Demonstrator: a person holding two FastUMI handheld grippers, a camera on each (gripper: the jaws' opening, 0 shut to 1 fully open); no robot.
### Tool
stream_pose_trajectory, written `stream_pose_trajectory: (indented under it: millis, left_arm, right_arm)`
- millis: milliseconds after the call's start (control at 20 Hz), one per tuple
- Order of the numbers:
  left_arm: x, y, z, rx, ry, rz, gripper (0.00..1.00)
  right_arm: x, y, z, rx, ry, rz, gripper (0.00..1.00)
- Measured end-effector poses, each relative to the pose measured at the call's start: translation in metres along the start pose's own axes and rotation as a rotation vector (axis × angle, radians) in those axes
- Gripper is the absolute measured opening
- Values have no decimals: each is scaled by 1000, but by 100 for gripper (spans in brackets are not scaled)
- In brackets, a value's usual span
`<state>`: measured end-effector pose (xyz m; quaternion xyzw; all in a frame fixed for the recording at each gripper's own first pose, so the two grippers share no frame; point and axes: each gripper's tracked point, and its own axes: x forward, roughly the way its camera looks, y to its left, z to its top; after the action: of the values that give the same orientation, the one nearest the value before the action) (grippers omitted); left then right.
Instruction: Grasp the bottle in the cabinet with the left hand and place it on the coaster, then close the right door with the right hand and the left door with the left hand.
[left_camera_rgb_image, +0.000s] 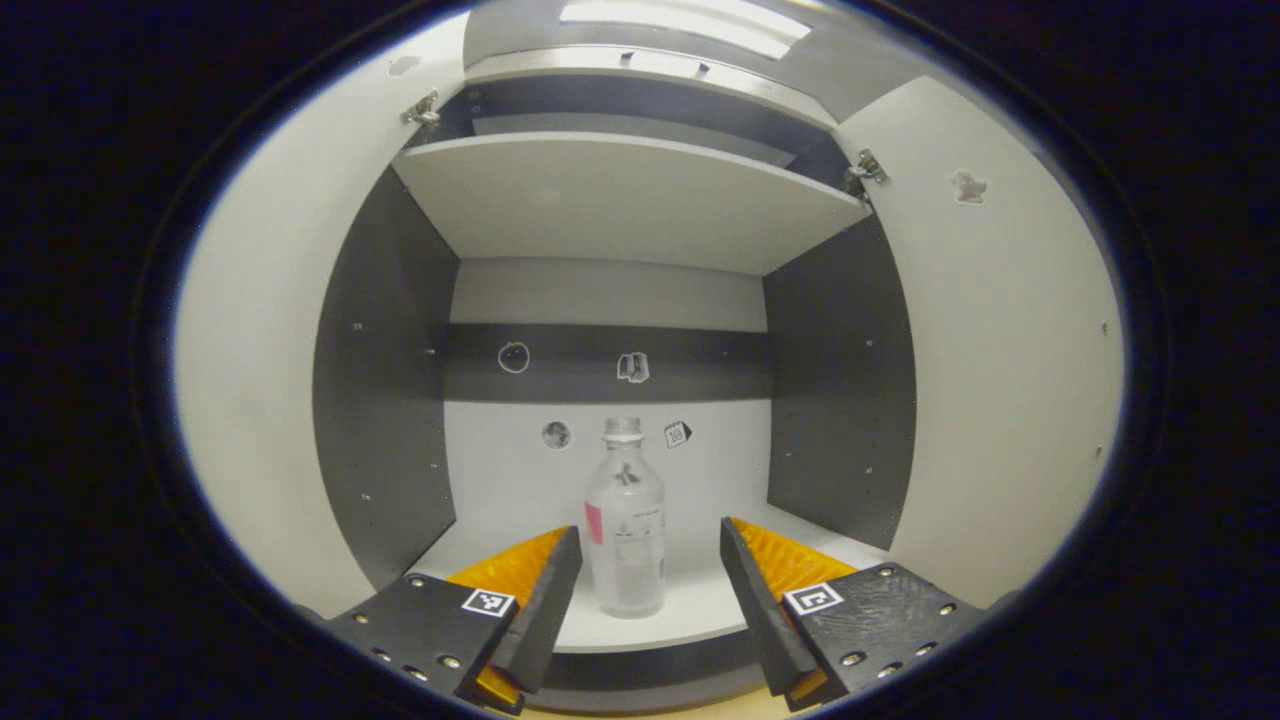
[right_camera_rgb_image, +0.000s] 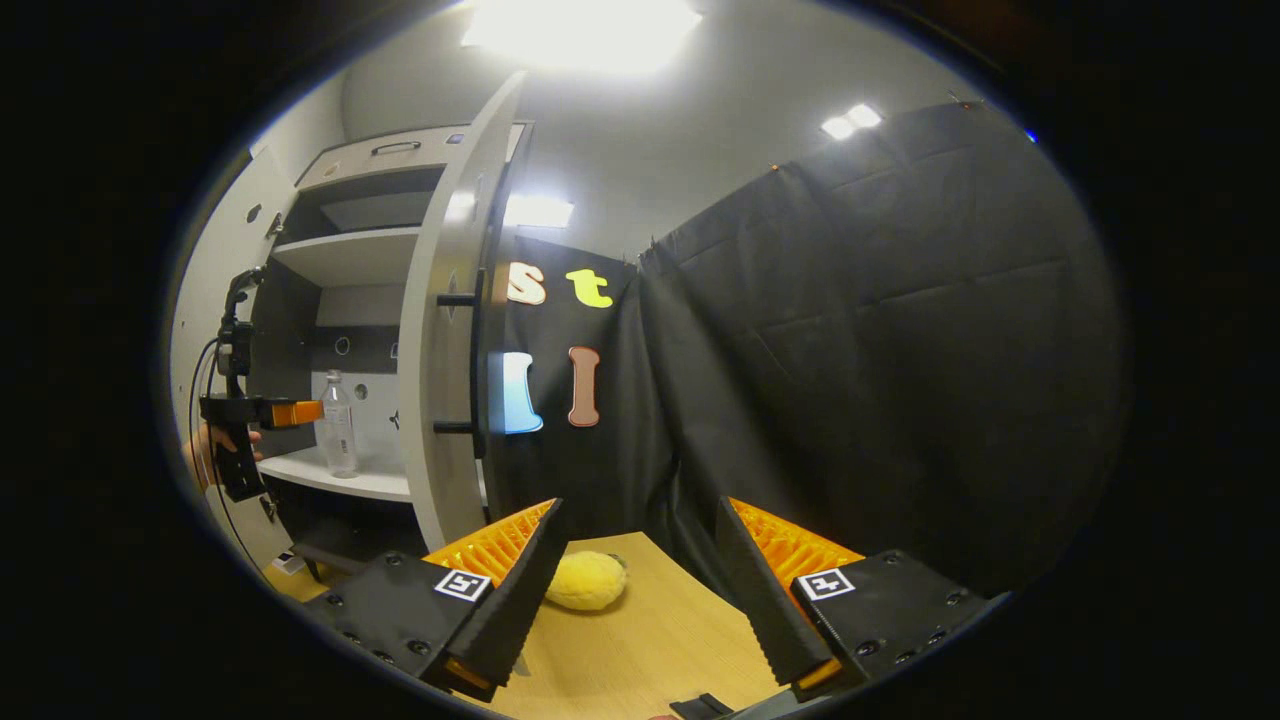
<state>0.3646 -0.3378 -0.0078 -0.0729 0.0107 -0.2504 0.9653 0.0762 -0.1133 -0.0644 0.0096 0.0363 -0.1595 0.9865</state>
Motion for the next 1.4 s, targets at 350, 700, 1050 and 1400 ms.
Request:
stream_pose_trajectory:
  millis: [350,700,1050,1400]
  left_arm:
    - [48,13,-36,-17,51,-2,89]
    - [71,23,-49,26,81,7,82]
    - [68,19,-44,27,69,-16,76]
    - [18,9,-21,19,13,5,68]
  right_arm:
    - [8,-5,-10,-5,26,-70,92]
    - [10,10,-13,-37,42,-69,93]
    - [-3,6,-6,-63,14,-49,95]
    - [-21,-2,-4,-46,13,0,93]
